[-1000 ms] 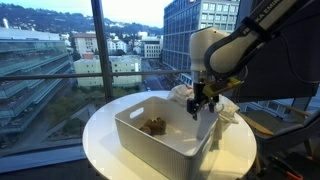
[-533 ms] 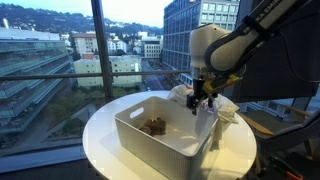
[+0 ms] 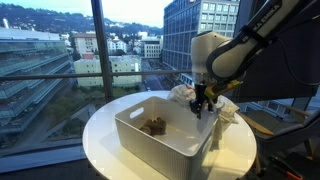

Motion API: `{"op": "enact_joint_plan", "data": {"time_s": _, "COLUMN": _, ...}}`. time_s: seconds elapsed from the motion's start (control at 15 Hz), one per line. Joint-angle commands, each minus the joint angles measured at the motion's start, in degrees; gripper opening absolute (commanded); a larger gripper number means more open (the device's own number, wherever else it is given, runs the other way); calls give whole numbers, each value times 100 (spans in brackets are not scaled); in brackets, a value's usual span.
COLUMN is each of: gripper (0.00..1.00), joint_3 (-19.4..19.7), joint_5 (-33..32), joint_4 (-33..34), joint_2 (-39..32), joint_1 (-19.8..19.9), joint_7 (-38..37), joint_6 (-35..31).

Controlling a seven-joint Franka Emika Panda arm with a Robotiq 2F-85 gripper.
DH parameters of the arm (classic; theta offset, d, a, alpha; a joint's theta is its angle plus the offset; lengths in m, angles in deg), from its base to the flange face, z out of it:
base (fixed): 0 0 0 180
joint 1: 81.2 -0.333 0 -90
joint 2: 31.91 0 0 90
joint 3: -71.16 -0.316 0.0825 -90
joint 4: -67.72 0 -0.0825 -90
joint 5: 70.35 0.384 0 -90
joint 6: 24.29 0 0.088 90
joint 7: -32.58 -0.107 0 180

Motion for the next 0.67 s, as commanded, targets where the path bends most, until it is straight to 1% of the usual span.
{"op": "enact_joint_plan", "data": {"time_s": 0.0, "gripper": 42, "joint_3": 75, "joint_5": -59, "joint_4": 11, "joint_2": -107, "joint_1": -89, "joint_7": -80, "joint_6": -231}}
{"op": "enact_joint_plan", "data": {"time_s": 0.07, "gripper": 34, "joint_3": 76, "joint_5": -44, "joint_4": 15, "joint_2": -119, "joint_1": -100, "joint_7": -73, "joint_6": -240}}
{"op": "enact_joint_plan", "data": {"time_s": 0.2, "gripper": 20, "joint_3": 68, "joint_5": -41, "joint_4": 41, "joint_2": -146, "joint_1": -127, "joint_7": -97, "joint_6": -219}}
{"op": "enact_joint_plan", "data": {"time_s": 0.27, "gripper": 11, "joint_3": 55, "joint_5": 2, "joint_4": 64, "joint_2": -180, "joint_1": -147, "joint_7": -61, "joint_6": -223}}
{"op": "enact_joint_plan", "data": {"time_s": 0.33, "gripper": 5, "joint_3": 44, "joint_5": 32, "joint_4": 84, "joint_2": -209, "joint_1": -168, "joint_7": -55, "joint_6": -234}}
{"op": "enact_joint_plan", "data": {"time_s": 0.4, "gripper": 2, "joint_3": 26, "joint_5": 71, "joint_4": 113, "joint_2": -240, "joint_1": -203, "joint_7": -56, "joint_6": -262}}
{"op": "enact_joint_plan", "data": {"time_s": 0.6, "gripper": 5, "joint_3": -41, "joint_5": 209, "joint_4": 228, "joint_2": -360, "joint_1": -355, "joint_7": -43, "joint_6": -272}}
